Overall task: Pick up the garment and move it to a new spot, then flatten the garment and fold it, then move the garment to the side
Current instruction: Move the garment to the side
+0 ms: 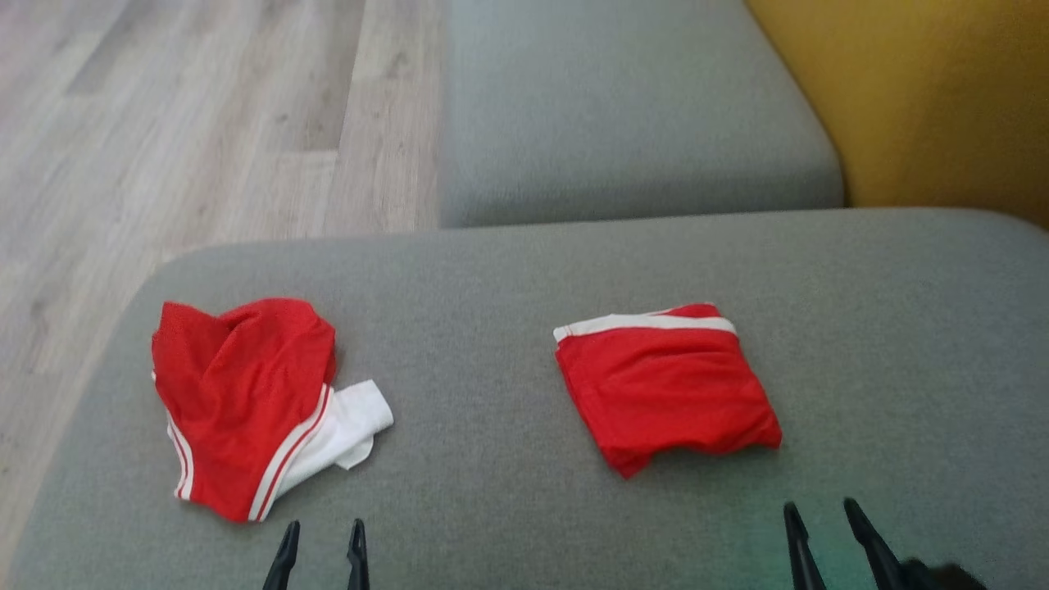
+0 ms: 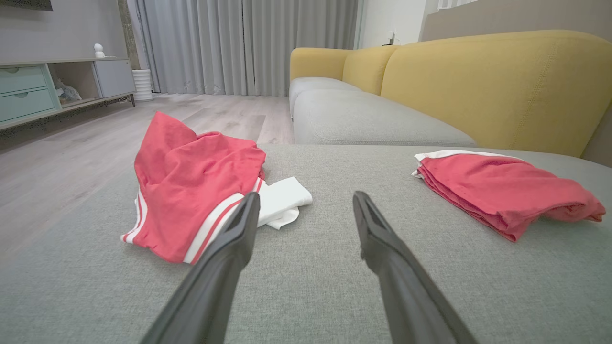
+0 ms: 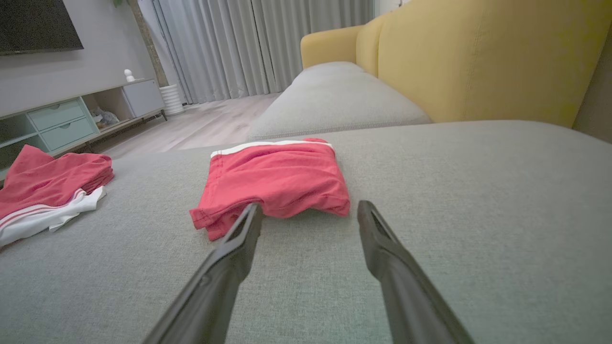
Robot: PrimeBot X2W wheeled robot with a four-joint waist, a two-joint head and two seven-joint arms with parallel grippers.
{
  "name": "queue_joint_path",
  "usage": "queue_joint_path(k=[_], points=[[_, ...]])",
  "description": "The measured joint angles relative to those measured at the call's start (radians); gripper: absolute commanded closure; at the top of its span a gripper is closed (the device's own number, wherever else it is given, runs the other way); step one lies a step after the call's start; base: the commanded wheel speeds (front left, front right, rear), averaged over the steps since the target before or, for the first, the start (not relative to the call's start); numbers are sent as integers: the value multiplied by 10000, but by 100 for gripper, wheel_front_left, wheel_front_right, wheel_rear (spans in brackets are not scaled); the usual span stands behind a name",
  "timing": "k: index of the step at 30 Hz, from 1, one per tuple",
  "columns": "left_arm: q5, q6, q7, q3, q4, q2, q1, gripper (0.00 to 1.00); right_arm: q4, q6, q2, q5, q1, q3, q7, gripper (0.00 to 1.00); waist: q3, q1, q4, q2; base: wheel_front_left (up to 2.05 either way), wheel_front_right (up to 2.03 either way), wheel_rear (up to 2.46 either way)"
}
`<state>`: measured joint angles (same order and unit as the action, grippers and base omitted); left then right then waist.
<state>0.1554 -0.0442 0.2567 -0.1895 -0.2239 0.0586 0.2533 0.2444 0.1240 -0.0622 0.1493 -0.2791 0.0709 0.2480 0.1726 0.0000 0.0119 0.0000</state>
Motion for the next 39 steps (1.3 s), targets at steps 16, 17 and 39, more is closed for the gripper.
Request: queue_joint_path(k=[16, 17, 39], points=[[-104, -54, 0, -857, 711, -21, -1131, 0, 4125, 0, -1753, 3342, 5941, 863, -2111, 0, -1855, 2, 755, 0, 0, 0, 0], [-104, -54, 0, -897, 709, -21, -1198, 0, 4366, 0, -1879, 3544, 6236, 920, -2343, 0, -2015, 2, 813, 0, 0, 0, 0], [98, -173, 0, -1235, 819, -46, -2766, 0, 6017, 2, -3593, 5300, 8276, 3103, -2824, 100, -4006, 0, 563, 0, 0, 0, 0]])
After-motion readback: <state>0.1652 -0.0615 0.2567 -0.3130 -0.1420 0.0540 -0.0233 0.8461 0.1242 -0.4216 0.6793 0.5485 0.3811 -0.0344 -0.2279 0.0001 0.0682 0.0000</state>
